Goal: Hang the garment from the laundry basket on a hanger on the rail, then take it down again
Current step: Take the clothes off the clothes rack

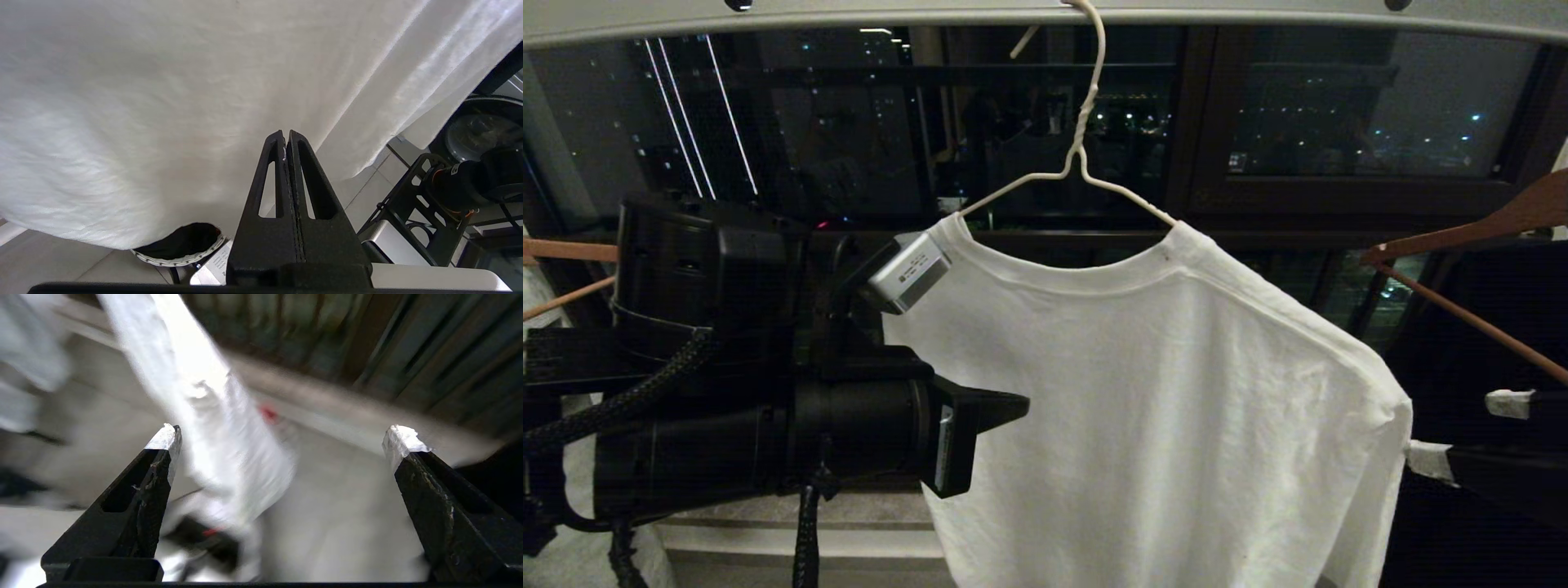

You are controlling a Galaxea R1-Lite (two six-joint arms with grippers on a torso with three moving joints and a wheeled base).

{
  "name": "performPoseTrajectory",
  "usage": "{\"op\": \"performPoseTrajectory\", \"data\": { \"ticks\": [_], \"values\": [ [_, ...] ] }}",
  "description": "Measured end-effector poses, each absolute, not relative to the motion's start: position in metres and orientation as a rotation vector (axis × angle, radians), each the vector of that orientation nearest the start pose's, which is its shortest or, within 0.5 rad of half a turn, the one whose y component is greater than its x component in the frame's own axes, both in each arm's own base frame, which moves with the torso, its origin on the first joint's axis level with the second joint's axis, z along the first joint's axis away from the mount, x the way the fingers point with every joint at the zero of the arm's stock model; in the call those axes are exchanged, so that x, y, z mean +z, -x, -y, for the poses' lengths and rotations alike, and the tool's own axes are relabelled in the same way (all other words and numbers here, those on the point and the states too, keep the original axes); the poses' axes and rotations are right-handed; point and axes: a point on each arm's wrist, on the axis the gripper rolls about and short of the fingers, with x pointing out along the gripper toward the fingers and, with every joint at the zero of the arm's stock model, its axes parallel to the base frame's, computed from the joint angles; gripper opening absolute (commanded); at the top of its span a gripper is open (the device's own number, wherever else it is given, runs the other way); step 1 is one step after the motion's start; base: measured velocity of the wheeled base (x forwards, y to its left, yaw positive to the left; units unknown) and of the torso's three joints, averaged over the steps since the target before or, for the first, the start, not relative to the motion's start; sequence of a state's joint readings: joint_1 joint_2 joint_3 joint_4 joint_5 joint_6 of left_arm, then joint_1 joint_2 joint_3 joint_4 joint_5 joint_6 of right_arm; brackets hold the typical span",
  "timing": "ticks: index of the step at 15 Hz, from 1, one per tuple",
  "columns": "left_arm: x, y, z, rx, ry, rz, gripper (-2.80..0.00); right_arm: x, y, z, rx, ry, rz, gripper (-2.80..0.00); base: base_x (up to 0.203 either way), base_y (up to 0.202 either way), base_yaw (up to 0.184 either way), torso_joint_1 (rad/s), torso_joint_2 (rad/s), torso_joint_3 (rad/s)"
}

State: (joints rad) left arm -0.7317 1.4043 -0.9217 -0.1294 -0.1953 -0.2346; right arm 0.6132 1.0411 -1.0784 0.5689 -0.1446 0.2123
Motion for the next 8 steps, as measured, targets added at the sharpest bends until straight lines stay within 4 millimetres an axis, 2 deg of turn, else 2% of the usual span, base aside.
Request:
{"op": "performPoseTrajectory", "data": {
  "ticks": [4, 6, 8],
  "values": [
    [0.246, -0.173, 0.161, -0.87, 0.118, -0.459, -2.8, 0.297, -0.091, -0.062, 0.36, -0.144, -0.775, 0.0, 0.0, 0.0, 0.0, 0.0, 0.0, 0.0],
    [0.246, -0.173, 0.161, -0.869, 0.118, -0.459, -2.8, 0.295, -0.092, -0.063, 0.382, -0.131, -0.804, 0.0, 0.0, 0.0, 0.0, 0.0, 0.0, 0.0],
    [0.246, -0.173, 0.161, -0.869, 0.118, -0.459, -2.8, 0.285, -0.096, -0.066, 0.412, -0.064, -0.805, 0.0, 0.0, 0.0, 0.0, 0.0, 0.0, 0.0]
  ]
}}
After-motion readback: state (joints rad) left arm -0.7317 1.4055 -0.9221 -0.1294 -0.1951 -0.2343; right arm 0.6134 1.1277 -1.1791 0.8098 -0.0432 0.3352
